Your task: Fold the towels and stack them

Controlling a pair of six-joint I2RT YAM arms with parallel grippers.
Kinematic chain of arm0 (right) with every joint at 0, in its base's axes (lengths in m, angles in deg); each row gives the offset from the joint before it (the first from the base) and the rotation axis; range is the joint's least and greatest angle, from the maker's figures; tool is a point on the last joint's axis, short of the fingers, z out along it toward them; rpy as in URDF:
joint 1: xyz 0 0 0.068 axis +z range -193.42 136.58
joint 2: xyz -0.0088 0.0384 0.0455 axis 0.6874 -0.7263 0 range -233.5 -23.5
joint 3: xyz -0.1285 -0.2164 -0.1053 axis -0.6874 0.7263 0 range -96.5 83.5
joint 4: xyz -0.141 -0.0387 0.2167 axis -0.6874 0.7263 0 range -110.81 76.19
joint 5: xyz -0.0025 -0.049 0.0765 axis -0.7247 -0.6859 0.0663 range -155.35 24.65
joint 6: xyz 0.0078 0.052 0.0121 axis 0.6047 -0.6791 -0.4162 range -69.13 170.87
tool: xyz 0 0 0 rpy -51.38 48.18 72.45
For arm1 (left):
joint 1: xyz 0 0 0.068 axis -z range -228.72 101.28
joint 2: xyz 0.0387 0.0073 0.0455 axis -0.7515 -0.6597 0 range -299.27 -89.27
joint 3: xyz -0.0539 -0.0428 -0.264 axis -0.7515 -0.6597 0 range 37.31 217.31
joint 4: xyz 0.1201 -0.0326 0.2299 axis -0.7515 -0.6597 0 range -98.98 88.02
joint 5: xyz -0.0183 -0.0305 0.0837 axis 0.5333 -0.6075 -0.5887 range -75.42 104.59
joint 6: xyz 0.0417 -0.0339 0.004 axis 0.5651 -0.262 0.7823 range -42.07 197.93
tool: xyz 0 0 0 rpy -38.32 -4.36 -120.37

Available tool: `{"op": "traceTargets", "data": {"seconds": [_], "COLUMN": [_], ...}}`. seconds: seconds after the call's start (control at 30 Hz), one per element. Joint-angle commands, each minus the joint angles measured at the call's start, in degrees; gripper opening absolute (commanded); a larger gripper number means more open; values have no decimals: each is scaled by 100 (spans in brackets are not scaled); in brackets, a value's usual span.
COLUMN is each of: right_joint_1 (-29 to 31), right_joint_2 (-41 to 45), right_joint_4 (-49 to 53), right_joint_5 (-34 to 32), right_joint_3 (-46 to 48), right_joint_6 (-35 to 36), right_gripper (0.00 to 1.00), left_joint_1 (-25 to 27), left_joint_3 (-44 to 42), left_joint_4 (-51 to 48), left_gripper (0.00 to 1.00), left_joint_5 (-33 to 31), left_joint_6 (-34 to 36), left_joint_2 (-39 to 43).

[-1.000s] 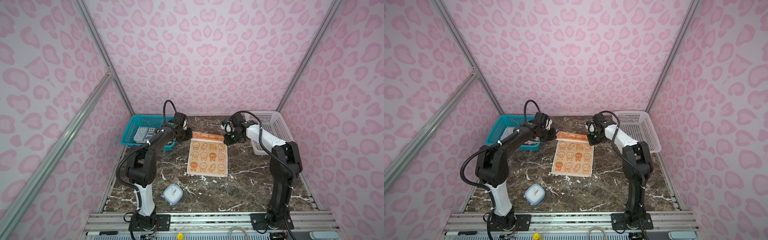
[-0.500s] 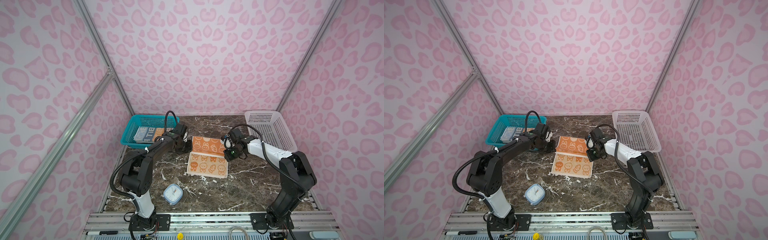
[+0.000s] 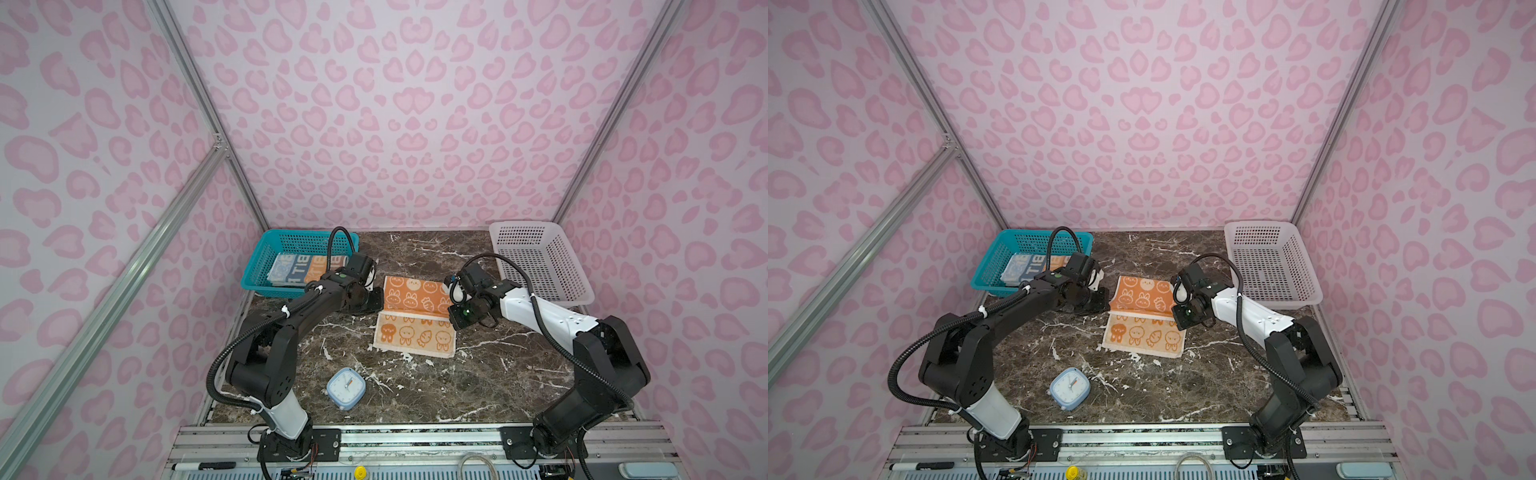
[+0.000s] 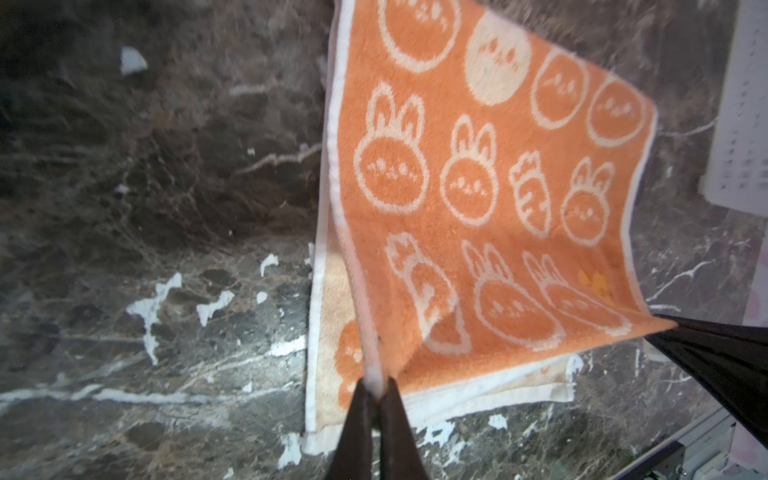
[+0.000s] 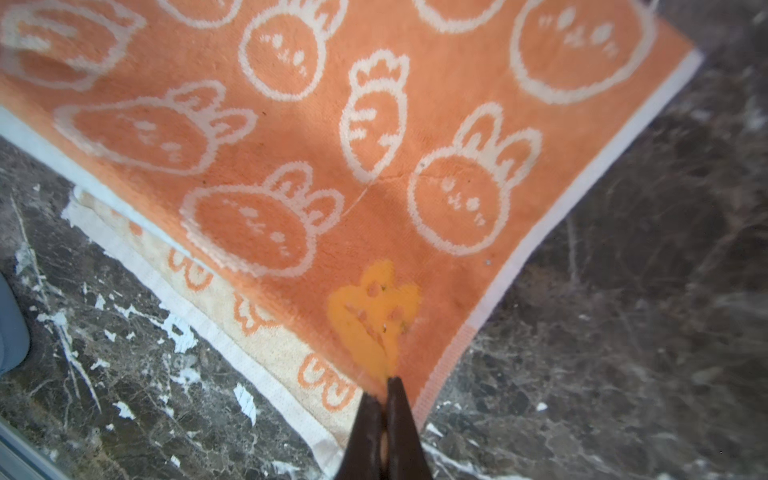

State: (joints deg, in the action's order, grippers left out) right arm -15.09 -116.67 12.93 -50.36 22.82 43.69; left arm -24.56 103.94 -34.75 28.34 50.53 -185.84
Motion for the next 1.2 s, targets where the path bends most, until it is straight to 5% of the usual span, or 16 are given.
{"op": "traceTargets", "data": {"seconds": [0.0,0.5,0.8,1.17], "right_joint_1": [19,-439,-395,-19], "right_joint_2": [-115,-1291,-794,-345], "right_joint_4": [55,192,735,870], "right_joint_5": [-204,-321,-361,-582], "right_joint_3": [281,-540,-945,-401], "right_joint_6": [-388,-214,-106,-268], "right_gripper": [0,0,0,0], "left_joint_1": [9,76,49,158], "left_joint_3": [-225,350,746,-35], "left_joint_4": [-72,-70,-372,-153], "left_gripper": [3,3,3,3], "left_joint_5": [-226,-380,-629,-404], "left_joint_6": [-144,-122,-45,-237], "left_joint_2": [-151,-1033,-548,-191]}}
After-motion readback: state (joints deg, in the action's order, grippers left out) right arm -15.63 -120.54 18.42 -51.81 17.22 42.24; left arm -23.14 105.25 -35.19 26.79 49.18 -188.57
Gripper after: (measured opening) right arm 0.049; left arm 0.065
